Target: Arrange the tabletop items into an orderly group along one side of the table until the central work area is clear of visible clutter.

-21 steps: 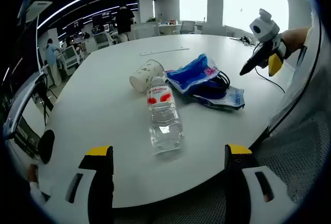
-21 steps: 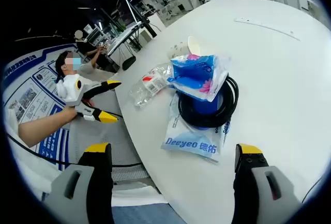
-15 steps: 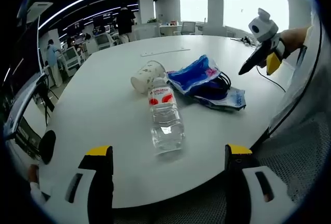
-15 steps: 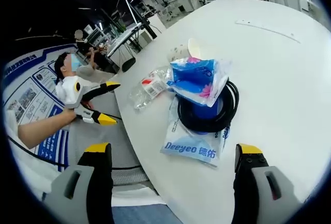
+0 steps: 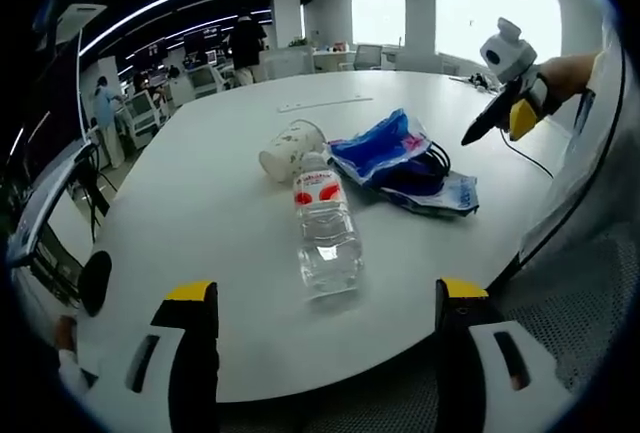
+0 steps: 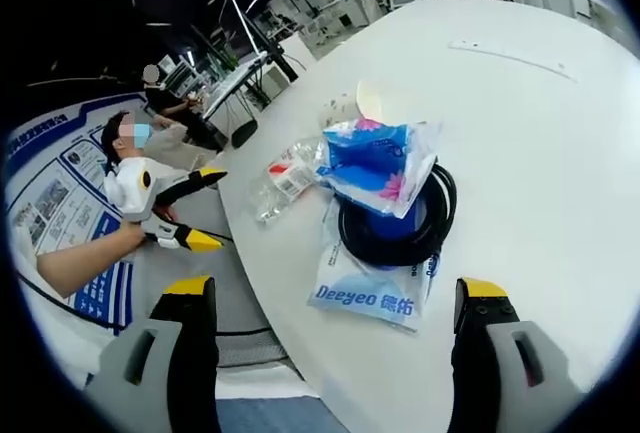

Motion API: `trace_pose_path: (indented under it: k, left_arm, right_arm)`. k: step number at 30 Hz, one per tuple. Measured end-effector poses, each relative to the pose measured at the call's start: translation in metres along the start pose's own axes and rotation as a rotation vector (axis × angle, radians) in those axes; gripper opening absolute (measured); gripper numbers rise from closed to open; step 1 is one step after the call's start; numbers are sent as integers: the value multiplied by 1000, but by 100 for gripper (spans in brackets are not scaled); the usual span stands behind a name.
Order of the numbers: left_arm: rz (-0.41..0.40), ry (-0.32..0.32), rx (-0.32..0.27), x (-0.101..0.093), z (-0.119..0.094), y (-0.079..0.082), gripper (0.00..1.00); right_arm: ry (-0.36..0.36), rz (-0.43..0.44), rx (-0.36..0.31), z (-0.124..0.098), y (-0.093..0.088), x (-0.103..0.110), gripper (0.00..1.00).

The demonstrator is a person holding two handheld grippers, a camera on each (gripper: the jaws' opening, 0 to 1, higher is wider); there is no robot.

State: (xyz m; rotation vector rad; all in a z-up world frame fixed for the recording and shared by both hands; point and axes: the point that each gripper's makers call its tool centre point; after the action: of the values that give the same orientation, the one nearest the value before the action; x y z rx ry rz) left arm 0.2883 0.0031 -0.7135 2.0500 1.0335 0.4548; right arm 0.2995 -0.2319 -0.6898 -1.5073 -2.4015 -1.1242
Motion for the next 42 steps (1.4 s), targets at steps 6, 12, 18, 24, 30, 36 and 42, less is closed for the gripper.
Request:
trace_pose_path:
  k: [6, 12, 18, 24, 30, 36, 42]
  left_arm:
    - [-11, 6, 6, 1, 0, -2, 93]
    - [-12, 10, 10, -1, -1, -1, 93]
    - [-16, 19, 19, 2, 0, -3, 93]
    - [-17, 22, 30, -5, -1, 4, 93]
    - [-20, 25, 40, -17, -3, 13, 92]
    - [-28, 26, 58, -20, -4, 14, 91]
    - [-31, 10, 92, -23, -3, 9, 89]
  right_arm:
    - [4, 16, 9, 0, -3, -2, 99]
    - [13, 12, 22, -1, -1, -4, 99]
    - [41, 24, 47, 3, -2, -1, 99]
    - [64, -1, 80, 7, -5, 4, 99]
    - [78, 8, 93, 7, -9, 4, 99]
    - [101, 35, 112, 7, -16, 3, 98]
    - [110, 73, 99, 2, -19, 5, 97]
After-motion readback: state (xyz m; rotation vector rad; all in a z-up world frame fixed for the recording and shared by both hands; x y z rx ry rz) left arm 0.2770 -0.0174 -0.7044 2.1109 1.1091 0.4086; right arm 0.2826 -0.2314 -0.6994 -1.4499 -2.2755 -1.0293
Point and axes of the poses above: the point that each gripper's makers call its tool centre point, and the gripper's own axes: z roughly forward along the fingers, x roughly to its left, y roughly out of its top, and after that the axes turned 5 degrees about -y, right-handed
